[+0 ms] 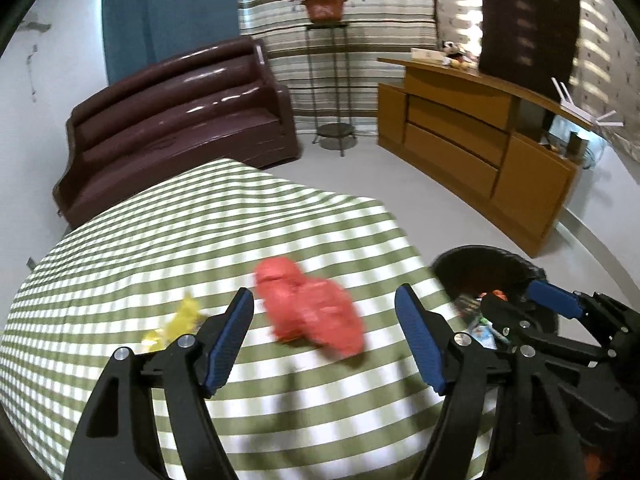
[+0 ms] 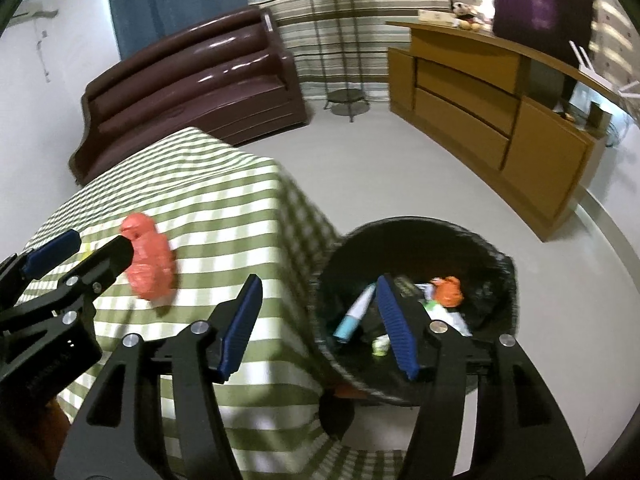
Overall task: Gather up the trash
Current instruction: 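Move both open tools back toward the red bag and yellow wrapper, then close the right tool on the red plastic bag while the left tool grasps the yellow wrapper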
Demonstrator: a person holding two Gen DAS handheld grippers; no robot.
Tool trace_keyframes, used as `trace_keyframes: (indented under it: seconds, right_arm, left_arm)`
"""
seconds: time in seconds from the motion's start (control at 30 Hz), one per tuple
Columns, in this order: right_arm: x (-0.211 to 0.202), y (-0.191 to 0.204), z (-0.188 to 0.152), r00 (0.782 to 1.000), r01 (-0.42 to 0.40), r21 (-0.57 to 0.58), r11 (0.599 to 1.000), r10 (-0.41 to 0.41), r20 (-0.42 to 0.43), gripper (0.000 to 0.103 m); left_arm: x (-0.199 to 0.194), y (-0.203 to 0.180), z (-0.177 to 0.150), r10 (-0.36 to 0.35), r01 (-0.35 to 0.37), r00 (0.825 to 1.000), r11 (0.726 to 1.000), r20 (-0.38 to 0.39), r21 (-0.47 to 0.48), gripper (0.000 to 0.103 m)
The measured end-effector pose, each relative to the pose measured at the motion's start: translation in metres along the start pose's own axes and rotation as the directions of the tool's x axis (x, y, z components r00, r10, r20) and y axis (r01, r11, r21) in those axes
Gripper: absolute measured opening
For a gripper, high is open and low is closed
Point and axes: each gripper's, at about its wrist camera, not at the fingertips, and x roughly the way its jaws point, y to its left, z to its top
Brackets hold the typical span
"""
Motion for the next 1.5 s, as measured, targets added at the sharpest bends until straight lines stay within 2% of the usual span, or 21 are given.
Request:
trace_keyframes:
  seconds: [0.3,0.57,1.0,1.27,1.33,1.4,1.5]
  right_arm:
    - [0.014,0.062,0.005,0.998,-0.066,-0.094,0.993,0.064,-0.025,0.058]
    - [0.028,0.109,0.011,0.993,-0.113,-0.161,0.98,0.106,-0.053,0.058]
    - [0.016,0.136,0.024,0.991,-0.131,-0.183,0.974,0.13,-0.016,0.058]
    - [0.052,0.156,0.019,0.989,-0.137,-0.206,0.969,0.122,-0.08,0.058]
    - [0.058,0.157,0.018,0.99,-0.128,-0.21,0.969,0.111,-0.091,0.055]
    - [0.063,0.155,0.018,0.989,-0.127,-0.207,0.97,0.107,-0.104,0.045]
    - [0.063,0.151,0.017,0.989,-0.125,-0.209,0.97,0.105,-0.105,0.041]
  left_arm:
    - [-0.002,0.078,-0.023,0.099,-0.101,0.995,0.993,-0.034,-0.066,0.071]
    - [0.002,0.122,-0.033,0.133,-0.139,0.989,0.985,-0.061,-0.105,0.071]
    - [0.001,0.139,-0.034,0.108,-0.114,0.993,0.987,-0.054,-0.116,0.071]
    - [0.001,0.15,-0.035,0.106,-0.112,0.993,0.987,-0.056,-0.116,0.071]
    - [0.002,0.149,-0.034,0.104,-0.11,0.993,0.988,-0.055,-0.109,0.072]
    - [0.006,0.147,-0.033,0.084,-0.089,0.995,0.99,-0.059,-0.104,0.074]
    - [0.013,0.142,-0.033,0.078,-0.083,0.995,0.993,-0.068,-0.083,0.074]
